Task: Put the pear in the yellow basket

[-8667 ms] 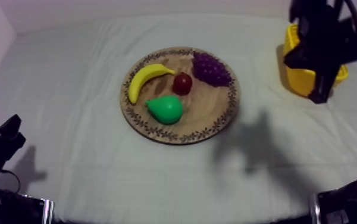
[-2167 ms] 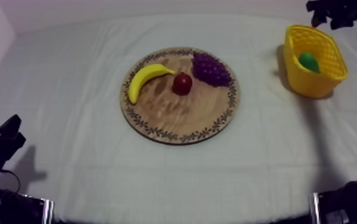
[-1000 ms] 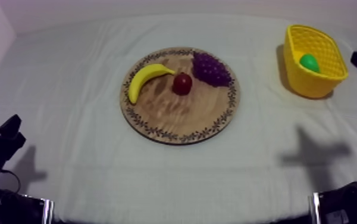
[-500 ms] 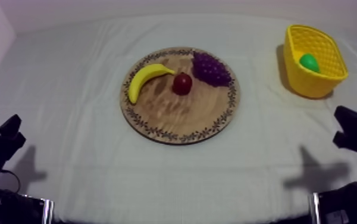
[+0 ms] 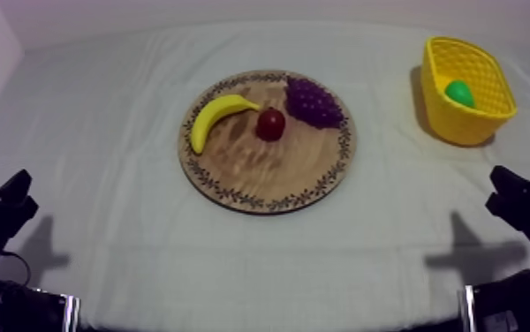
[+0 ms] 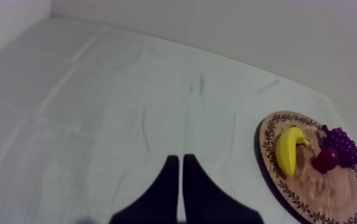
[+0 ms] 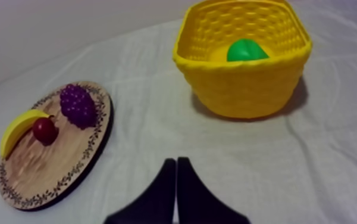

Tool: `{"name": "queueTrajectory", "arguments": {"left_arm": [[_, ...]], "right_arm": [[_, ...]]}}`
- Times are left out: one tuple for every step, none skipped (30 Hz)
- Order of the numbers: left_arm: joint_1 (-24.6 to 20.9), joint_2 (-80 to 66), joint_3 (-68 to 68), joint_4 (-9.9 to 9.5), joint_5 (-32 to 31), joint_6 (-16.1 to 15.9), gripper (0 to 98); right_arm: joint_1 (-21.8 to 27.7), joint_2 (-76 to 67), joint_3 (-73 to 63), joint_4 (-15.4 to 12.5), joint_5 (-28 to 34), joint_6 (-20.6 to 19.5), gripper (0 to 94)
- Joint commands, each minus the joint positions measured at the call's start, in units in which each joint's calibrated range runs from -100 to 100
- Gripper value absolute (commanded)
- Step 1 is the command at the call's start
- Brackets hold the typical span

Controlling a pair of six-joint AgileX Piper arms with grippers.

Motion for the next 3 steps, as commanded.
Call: {"name": "queueTrajectory", "arguments": {"left_arm": [[0.01, 0.02, -0.02, -0.03, 0.00, 0.01, 0.1], [0.01, 0.02, -0.02, -0.03, 0.00, 0.00, 0.1], [0.01, 0.02, -0.02, -0.03, 0.00, 0.00, 0.1]], "right_arm": [[-0.03, -0.07, 0.06, 0.18, 0.07, 15.37, 0.3], [-0.03, -0.07, 0.08, 0.21, 0.03, 15.80, 0.3], [-0.03, -0.07, 0.09, 0.23, 0.00, 15.91, 0.3]]}}
